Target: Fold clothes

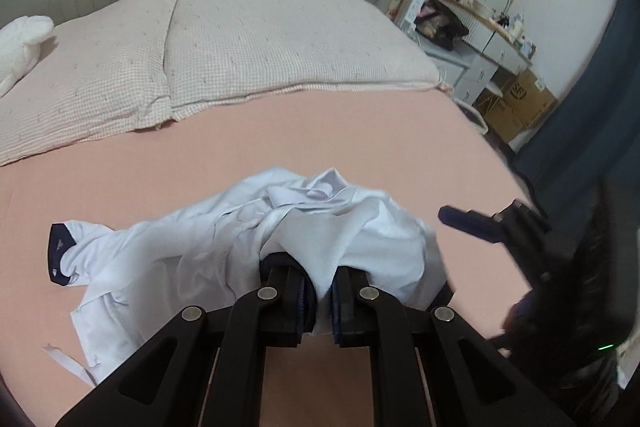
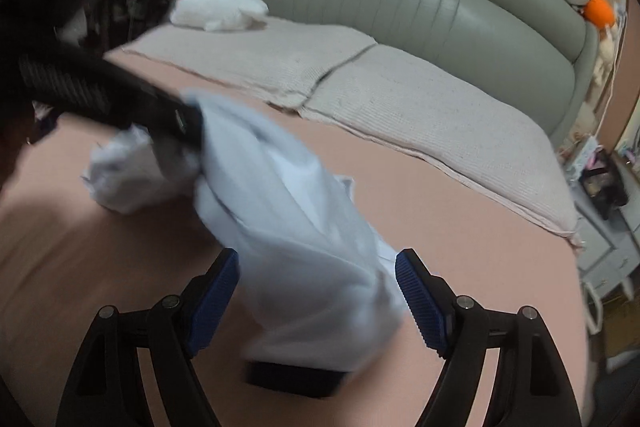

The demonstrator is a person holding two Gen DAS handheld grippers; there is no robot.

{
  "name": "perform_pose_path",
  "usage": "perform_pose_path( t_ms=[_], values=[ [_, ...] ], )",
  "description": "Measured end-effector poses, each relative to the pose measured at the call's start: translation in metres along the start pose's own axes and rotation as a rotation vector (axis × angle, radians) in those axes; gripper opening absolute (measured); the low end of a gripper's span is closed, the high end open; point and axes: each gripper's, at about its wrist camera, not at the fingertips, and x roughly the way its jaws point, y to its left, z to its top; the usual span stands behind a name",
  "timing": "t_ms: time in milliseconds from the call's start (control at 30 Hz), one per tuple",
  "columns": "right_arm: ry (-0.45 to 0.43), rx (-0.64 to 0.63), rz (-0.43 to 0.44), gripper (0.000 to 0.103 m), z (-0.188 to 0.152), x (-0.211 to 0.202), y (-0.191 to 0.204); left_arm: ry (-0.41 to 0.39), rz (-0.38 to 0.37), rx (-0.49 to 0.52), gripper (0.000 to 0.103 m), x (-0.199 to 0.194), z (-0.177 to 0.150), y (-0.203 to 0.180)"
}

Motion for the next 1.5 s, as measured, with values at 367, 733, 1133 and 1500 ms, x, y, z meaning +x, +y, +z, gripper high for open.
perform_pose_path(
  t_ms=[367, 733, 1133, 1500],
  values=[
    [0.028, 0.010, 0.093, 0.080, 0.000, 0.017, 0.021, -0.096, -0.061, -0.068, 0.008, -0.046, 0.030, 0.021],
    [-0.078, -0.004, 0.094, 0.080, 0.014, 0.012, 0.045, -0.199, -0.170, -0.084, 0.008, -0.101, 0.062, 0.007],
    [-0.275, 0.307, 0.267, 0.080, 0.017, -0.015, 0.005, -0.390, -0.253, 0.030, 0.008, -0.180, 0.098, -0.031],
    [-0.324, 0.403, 0.233, 0.081, 0.010, -0.018, -0.015, -0.496, -0.337, 0.075, 0.008, -0.222, 0.123, -0.055]
  ],
)
